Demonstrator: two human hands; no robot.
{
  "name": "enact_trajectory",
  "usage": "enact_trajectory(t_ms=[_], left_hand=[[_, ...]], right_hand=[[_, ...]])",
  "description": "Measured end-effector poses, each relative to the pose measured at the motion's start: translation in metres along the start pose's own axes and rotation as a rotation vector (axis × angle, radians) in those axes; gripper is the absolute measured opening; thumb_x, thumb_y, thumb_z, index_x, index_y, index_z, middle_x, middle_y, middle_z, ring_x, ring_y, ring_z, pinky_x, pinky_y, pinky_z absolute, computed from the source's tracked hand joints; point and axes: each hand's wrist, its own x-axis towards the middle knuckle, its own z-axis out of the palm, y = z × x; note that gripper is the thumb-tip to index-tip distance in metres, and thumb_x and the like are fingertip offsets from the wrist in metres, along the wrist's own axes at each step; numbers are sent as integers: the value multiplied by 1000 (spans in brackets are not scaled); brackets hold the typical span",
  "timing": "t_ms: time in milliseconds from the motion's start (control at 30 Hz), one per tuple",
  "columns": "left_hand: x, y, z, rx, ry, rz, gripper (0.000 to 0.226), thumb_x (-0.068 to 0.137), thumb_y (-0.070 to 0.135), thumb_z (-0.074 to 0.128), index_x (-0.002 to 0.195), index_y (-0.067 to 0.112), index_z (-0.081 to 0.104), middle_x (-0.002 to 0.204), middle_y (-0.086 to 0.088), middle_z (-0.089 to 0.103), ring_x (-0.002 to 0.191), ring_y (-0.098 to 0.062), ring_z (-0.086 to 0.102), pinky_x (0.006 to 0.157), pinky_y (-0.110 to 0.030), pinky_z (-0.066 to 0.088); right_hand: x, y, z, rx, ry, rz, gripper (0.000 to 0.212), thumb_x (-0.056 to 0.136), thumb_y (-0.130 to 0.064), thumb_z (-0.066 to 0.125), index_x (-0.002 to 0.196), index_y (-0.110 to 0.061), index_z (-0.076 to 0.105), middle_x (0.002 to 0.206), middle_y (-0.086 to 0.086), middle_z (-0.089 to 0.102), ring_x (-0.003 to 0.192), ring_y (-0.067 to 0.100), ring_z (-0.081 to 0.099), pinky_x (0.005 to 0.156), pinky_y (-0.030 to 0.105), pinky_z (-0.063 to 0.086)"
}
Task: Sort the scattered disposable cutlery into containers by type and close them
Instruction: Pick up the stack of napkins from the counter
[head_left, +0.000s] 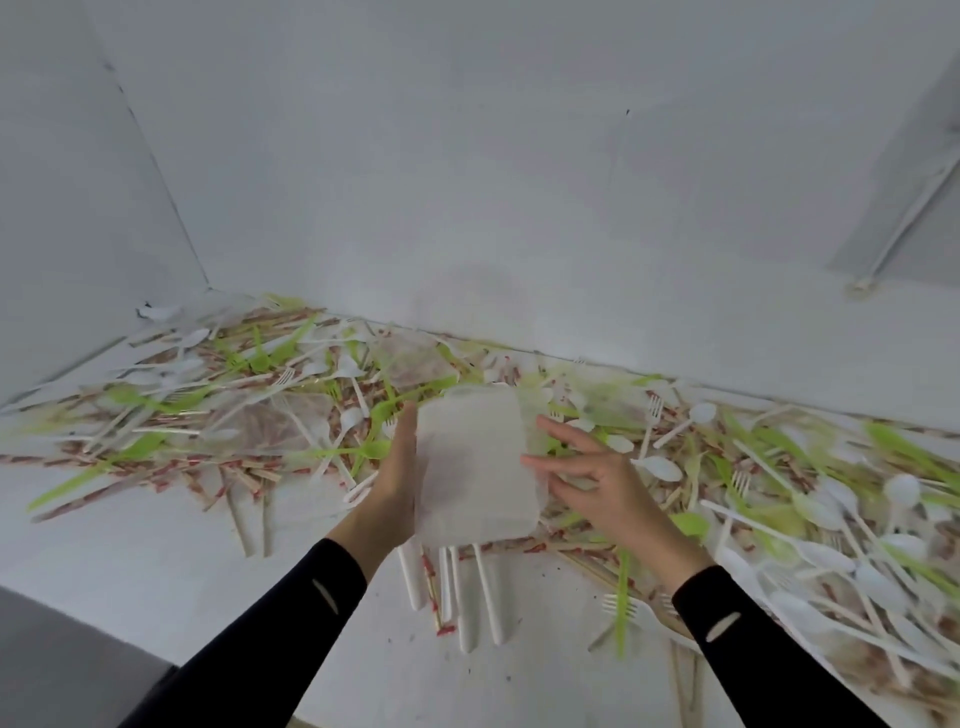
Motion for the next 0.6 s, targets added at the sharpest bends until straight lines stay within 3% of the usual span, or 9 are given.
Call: enact_trajectory(t_ms=[100, 200, 267, 333, 400, 433, 467, 533, 600], left_hand=[[9, 3, 13, 81, -1, 14, 33, 92, 41, 62, 107, 13, 70, 84, -4, 75, 74, -20, 71, 66, -33, 56], [22, 2, 21, 108, -27, 48, 42, 91, 21, 67, 129, 8, 57, 104, -10, 74, 88, -24, 73, 66, -35, 59], [28, 3, 26, 88, -19, 44, 41, 93, 17, 63, 132, 7, 54, 113, -14, 71, 95, -28, 71, 67, -37, 60], [33, 5, 28, 52, 30, 26, 36, 97, 14, 58, 132, 5, 52, 121, -19, 66, 102, -32, 68, 70, -39, 61], [35, 6, 26, 37, 59, 2, 32, 100, 14, 52, 130, 3, 53, 124, -21, 64, 107, -35, 64, 75, -39, 61], [37, 5, 24, 26, 72, -4, 31, 101, 15, 51, 129, 2, 54, 122, -21, 65, 104, -34, 65, 75, -39, 61], [37, 4, 22, 19, 91, -3, 31, 101, 18, 51, 127, 2, 55, 116, -19, 67, 98, -31, 67, 72, -37, 61], [37, 1, 19, 30, 159, 27, 31, 99, 27, 54, 118, 4, 61, 98, -11, 72, 81, -22, 71, 64, -32, 61], [38, -1, 14, 78, 237, 45, 35, 94, 38, 60, 110, 7, 66, 87, -6, 74, 73, -18, 71, 59, -29, 58]], right_hand=[[6, 9, -8, -50, -96, 19, 33, 93, -4, 60, 107, -29, 76, 145, -26, 42, 133, -17, 32, 105, 3, 27], [25, 24, -27, 30, 11, 105, 36, 94, -4, 54, 104, -31, 75, 141, -24, 48, 132, -12, 37, 107, 12, 31], [41, 44, -45, -94, 145, 172, 32, 96, -8, 54, 102, -36, 70, 138, -19, 53, 125, -1, 50, 100, 16, 40], [55, 65, -62, -318, 198, 221, 28, 97, -12, 53, 108, -34, 66, 134, -10, 58, 85, -3, 65, 70, 12, 46], [67, 84, -73, -481, 191, 268, 30, 97, -13, 50, 120, -26, 65, 135, -5, 59, 54, -1, 56, 52, 17, 41], [73, 95, -76, -552, 158, 296, 33, 97, -12, 50, 124, -25, 63, 137, -2, 58, 64, 1, 60, 58, 22, 46], [78, 105, -78, -626, 109, 326, 36, 96, -12, 50, 129, -24, 61, 140, 0, 55, 90, 9, 65, 73, 29, 51], [86, 124, -80, -737, 8, 355, 46, 94, -10, 52, 137, -25, 54, 149, 4, 47, 132, 22, 48, 109, 39, 38], [90, 138, -82, -798, -13, 360, 47, 93, -12, 55, 139, -24, 51, 146, 4, 49, 133, 23, 46, 113, 39, 32]])
